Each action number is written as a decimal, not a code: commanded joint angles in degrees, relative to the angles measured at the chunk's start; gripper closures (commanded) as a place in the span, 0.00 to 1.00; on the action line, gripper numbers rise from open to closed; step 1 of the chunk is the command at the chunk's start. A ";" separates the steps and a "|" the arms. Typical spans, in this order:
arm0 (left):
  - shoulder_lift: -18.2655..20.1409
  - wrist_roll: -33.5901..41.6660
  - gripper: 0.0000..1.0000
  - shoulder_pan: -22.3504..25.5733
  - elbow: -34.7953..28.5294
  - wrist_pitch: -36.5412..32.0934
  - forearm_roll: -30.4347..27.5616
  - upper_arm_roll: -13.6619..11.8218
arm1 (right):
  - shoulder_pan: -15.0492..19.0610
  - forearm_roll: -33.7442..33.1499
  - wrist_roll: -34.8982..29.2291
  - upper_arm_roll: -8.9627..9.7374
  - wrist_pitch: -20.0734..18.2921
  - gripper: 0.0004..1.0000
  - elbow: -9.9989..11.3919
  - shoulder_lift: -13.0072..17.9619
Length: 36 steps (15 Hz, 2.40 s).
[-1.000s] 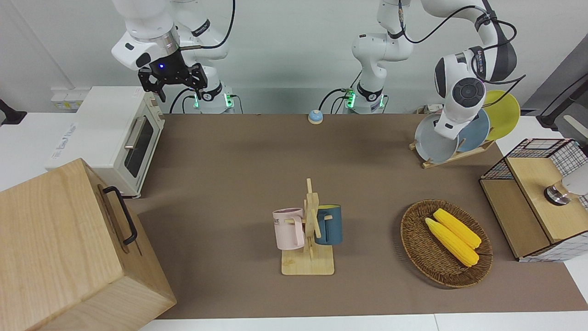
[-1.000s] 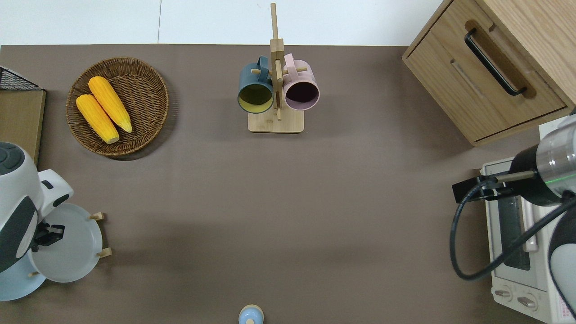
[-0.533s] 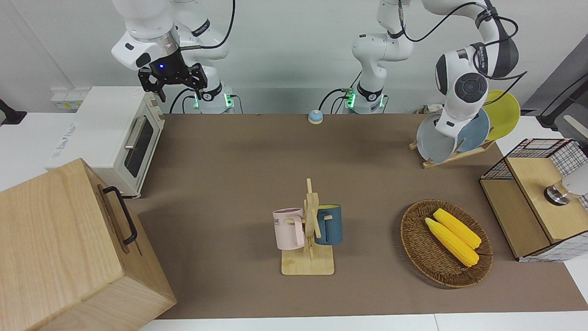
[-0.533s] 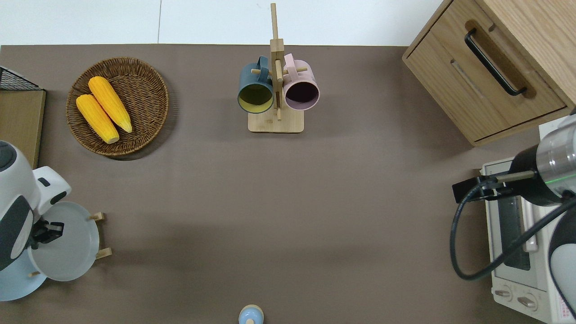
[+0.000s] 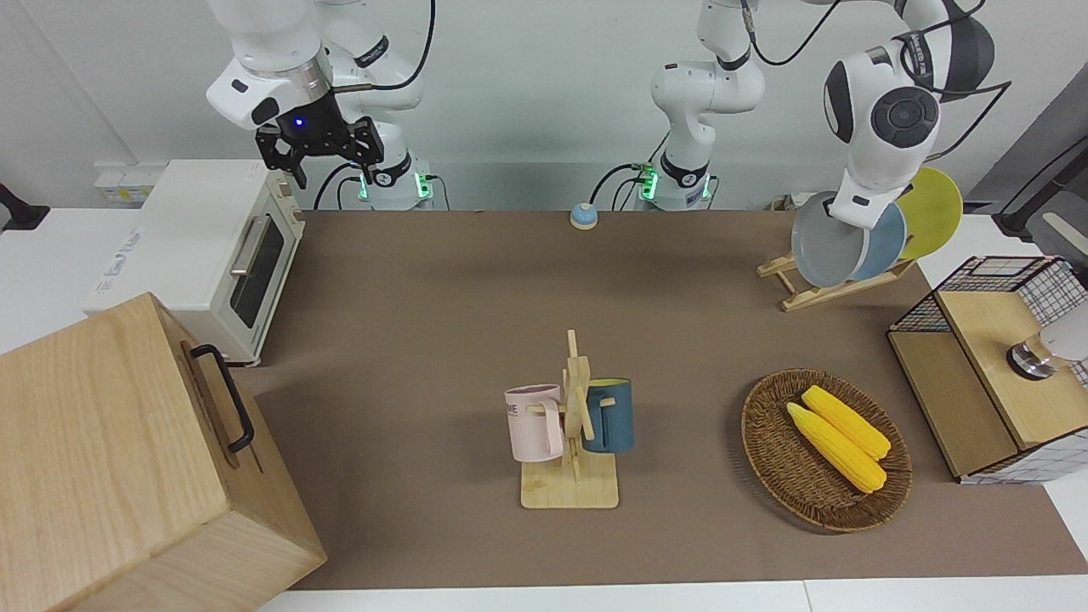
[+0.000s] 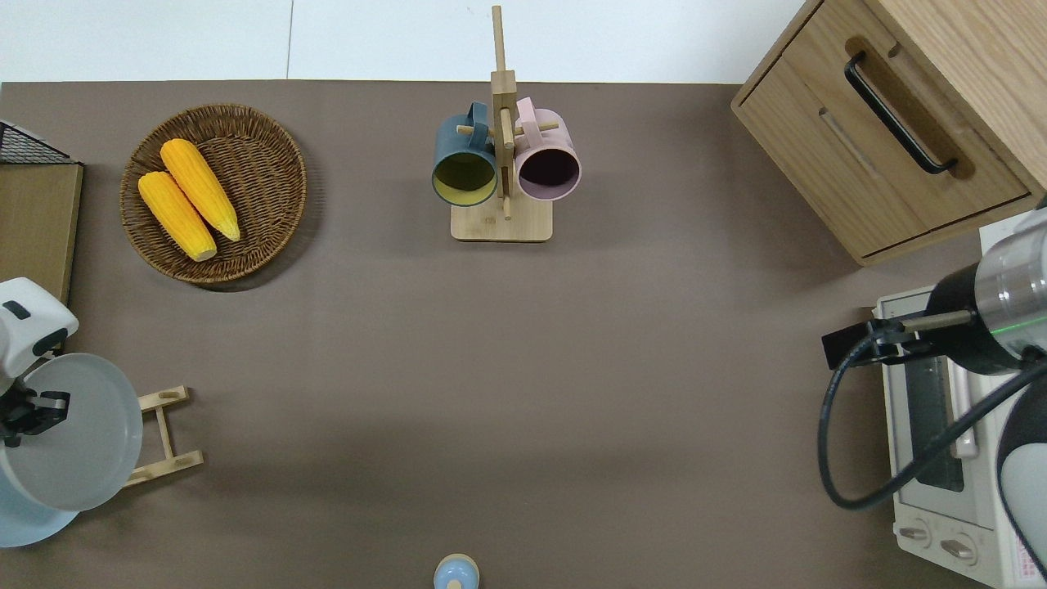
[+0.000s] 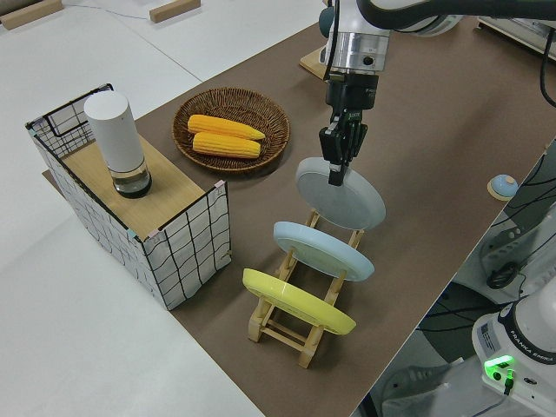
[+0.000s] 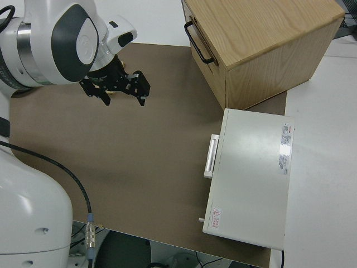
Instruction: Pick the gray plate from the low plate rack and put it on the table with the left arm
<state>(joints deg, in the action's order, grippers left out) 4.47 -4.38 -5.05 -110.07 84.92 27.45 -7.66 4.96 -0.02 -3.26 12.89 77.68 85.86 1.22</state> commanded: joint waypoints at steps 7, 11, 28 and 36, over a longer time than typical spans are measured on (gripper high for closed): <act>-0.69 -0.45 1.00 -0.84 0.30 0.85 -26.90 1.76 | 0.84 0.20 0.19 0.38 -0.87 0.01 -0.35 0.27; -1.92 -0.10 1.00 -0.84 -3.73 6.64 -33.67 3.09 | 0.85 0.20 0.19 0.38 -0.87 0.01 -0.35 0.27; -8.69 -0.19 0.12 -0.75 0.28 8.16 -32.29 3.26 | 0.76 0.20 0.19 0.38 -0.87 0.01 -0.35 0.27; -6.94 -0.71 0.01 -0.66 10.56 8.25 -27.89 3.62 | 0.76 0.20 0.19 0.38 -0.87 0.01 -0.35 0.27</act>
<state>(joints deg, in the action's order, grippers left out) -3.25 -4.54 -5.64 -103.77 94.47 -2.06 -4.24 4.96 -0.02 -3.26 12.89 77.68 85.86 1.22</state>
